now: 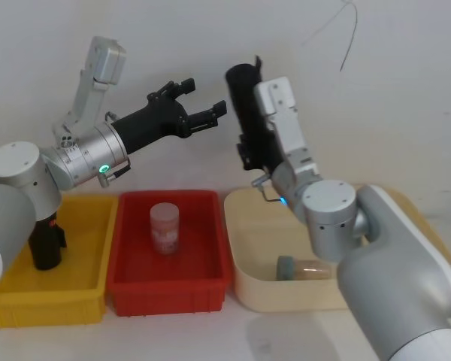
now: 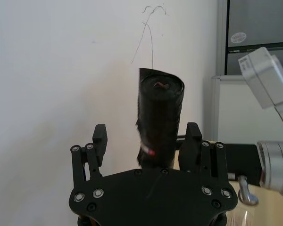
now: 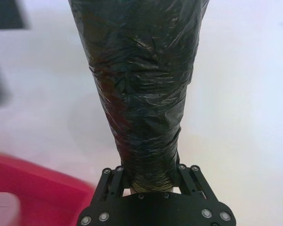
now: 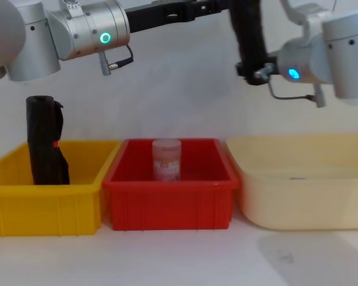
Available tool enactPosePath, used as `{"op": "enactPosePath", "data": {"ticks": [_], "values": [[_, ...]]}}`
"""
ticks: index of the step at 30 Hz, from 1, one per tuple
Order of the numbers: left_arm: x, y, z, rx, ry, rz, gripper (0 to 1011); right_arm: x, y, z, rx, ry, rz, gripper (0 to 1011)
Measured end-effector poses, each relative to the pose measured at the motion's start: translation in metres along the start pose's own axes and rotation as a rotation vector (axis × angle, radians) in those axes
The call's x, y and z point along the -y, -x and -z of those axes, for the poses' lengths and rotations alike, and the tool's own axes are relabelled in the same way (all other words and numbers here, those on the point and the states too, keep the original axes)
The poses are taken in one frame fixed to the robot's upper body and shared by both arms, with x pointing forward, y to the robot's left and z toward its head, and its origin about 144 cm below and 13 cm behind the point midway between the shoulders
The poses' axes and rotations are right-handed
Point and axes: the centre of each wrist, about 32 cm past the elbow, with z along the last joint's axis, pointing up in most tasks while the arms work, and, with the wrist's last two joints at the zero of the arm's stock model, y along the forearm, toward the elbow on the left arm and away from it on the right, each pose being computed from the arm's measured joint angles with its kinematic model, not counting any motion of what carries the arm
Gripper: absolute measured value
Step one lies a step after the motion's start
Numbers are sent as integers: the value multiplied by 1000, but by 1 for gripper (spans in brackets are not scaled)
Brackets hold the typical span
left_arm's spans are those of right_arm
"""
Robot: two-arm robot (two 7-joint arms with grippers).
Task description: Pick up the garbage bag with the one hand and transfer it to the other hand.
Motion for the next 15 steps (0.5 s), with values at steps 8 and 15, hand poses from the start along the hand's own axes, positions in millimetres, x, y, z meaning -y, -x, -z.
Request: {"op": "enactPosePath", "data": {"ticks": [8, 15], "values": [[0, 0, 0, 0, 0, 0, 1001, 9, -35, 18, -7, 51, 81, 453], [0, 0, 0, 0, 0, 0, 1001, 25, -55, 32, 0, 68, 120, 453]]}}
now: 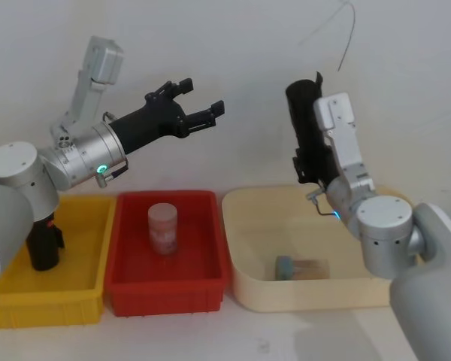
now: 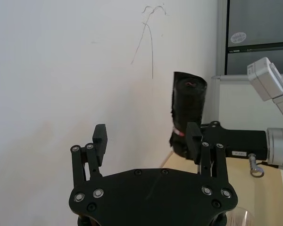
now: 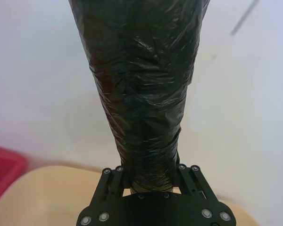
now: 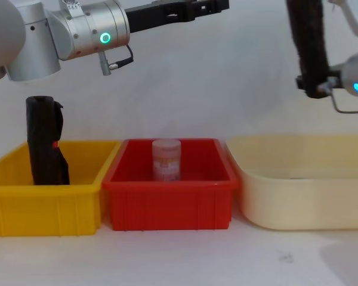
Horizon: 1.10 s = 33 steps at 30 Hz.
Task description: Pick up the garbage bag with the one hand and transfer it to the other hand.
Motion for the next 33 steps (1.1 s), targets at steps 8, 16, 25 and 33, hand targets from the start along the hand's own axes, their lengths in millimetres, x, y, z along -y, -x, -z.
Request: {"op": "enactPosePath", "data": {"ticks": [8, 16, 25, 33], "values": [[0, 0, 0, 0, 0, 0, 1001, 12, -17, 9, 14, -16, 25, 453], [0, 0, 0, 0, 0, 0, 1001, 20, -26, 11, 22, -39, 37, 529], [0, 0, 0, 0, 0, 0, 1001, 25, -32, 12, 28, -54, 42, 815], [0, 0, 0, 0, 0, 0, 1001, 27, -34, 13, 31, -59, 45, 1002]]}}
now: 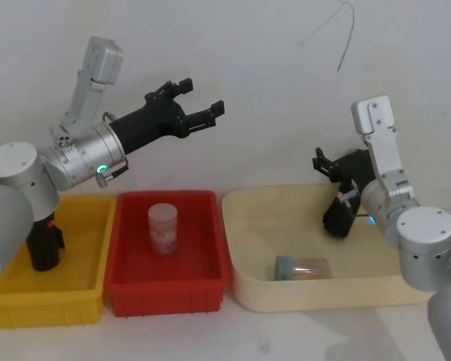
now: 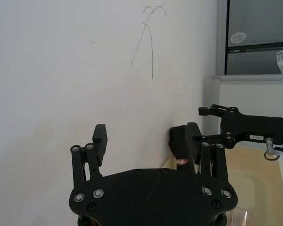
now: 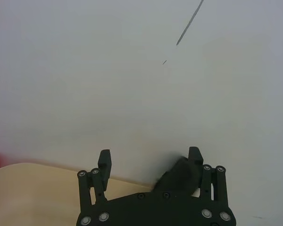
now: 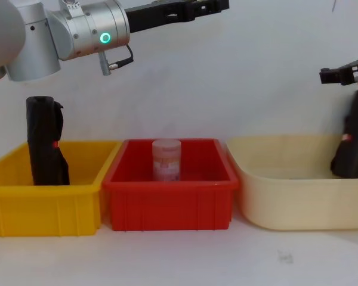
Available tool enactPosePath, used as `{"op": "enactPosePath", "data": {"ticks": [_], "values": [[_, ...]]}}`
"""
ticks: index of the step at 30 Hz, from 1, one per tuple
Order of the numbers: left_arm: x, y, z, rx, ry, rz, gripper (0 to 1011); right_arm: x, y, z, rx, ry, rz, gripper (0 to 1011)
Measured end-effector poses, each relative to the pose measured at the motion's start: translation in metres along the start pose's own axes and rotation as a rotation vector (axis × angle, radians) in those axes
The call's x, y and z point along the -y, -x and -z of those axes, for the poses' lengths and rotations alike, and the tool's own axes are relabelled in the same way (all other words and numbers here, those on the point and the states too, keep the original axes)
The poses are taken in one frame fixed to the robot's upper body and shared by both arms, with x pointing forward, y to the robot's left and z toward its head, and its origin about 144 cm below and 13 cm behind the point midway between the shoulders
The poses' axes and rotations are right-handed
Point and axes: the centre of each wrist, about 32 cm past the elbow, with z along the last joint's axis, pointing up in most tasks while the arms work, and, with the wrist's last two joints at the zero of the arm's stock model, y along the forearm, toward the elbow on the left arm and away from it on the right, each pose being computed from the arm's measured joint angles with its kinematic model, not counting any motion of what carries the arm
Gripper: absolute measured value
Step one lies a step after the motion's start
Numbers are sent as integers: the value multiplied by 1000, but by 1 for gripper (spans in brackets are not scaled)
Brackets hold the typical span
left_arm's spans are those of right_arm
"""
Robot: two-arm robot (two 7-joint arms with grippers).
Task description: Pick up the garbage bag with the one hand and transfer it to the other hand.
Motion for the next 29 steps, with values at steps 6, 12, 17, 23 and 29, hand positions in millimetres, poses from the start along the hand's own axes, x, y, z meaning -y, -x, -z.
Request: {"op": "enactPosePath", "data": {"ticks": [6, 12, 17, 23, 29], "values": [[0, 0, 0, 0, 0, 0, 1001, 1, -1, 0, 1, -2, 1, 1001], [0, 0, 0, 0, 0, 0, 1001, 1, -2, 0, 2, -4, 2, 1001], [0, 0, 0, 0, 0, 0, 1001, 2, -2, 0, 2, -4, 2, 1001], [0, 0, 0, 0, 0, 0, 1001, 2, -2, 0, 2, -6, 2, 1001], [0, 0, 0, 0, 0, 0, 1001, 2, -2, 0, 2, -6, 3, 1001]]}}
